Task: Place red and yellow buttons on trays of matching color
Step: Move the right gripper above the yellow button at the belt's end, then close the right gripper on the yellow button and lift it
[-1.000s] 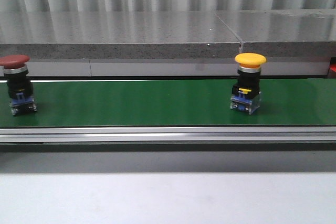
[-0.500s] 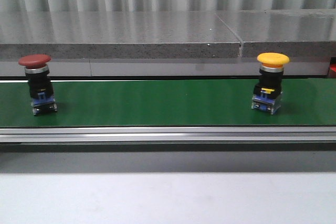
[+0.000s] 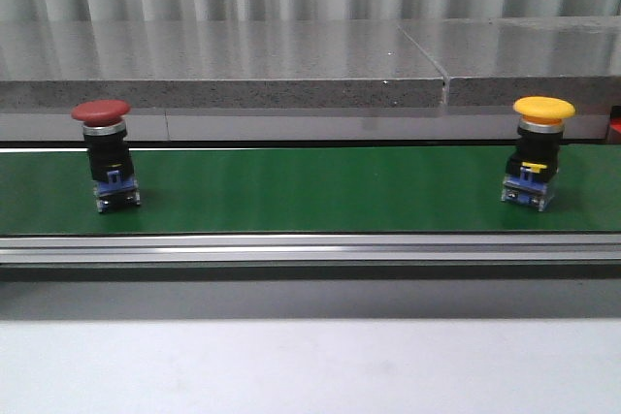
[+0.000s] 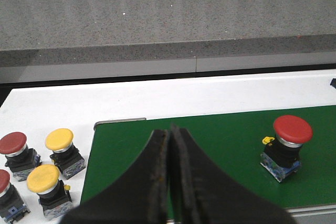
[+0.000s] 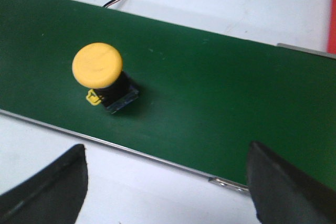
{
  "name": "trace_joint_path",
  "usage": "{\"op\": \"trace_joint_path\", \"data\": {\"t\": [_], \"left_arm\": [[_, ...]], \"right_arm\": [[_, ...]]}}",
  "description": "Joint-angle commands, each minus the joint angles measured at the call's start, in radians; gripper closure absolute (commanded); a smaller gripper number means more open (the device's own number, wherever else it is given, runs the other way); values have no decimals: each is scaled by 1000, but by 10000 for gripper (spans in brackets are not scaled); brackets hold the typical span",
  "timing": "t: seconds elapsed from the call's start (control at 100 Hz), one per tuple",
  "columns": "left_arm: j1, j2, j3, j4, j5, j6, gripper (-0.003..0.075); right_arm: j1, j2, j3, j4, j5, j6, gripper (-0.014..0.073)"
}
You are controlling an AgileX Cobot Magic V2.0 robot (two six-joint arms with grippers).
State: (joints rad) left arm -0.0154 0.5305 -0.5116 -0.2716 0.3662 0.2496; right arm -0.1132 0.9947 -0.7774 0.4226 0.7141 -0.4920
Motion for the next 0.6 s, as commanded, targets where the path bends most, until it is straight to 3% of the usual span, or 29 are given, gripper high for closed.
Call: {"op": "trace_joint_path", "data": {"t": [0.0, 0.36, 0.59], "left_arm": [[-9, 1, -27, -16, -72, 3, 740], [-9, 1, -27, -16, -72, 3, 740], [-9, 1, -27, -16, -72, 3, 740]], "right_arm": [[27, 68, -57, 27, -48, -24, -17], [105, 307, -148, 21, -56, -46, -17], [135, 388, -172, 16, -166, -46, -5]]}}
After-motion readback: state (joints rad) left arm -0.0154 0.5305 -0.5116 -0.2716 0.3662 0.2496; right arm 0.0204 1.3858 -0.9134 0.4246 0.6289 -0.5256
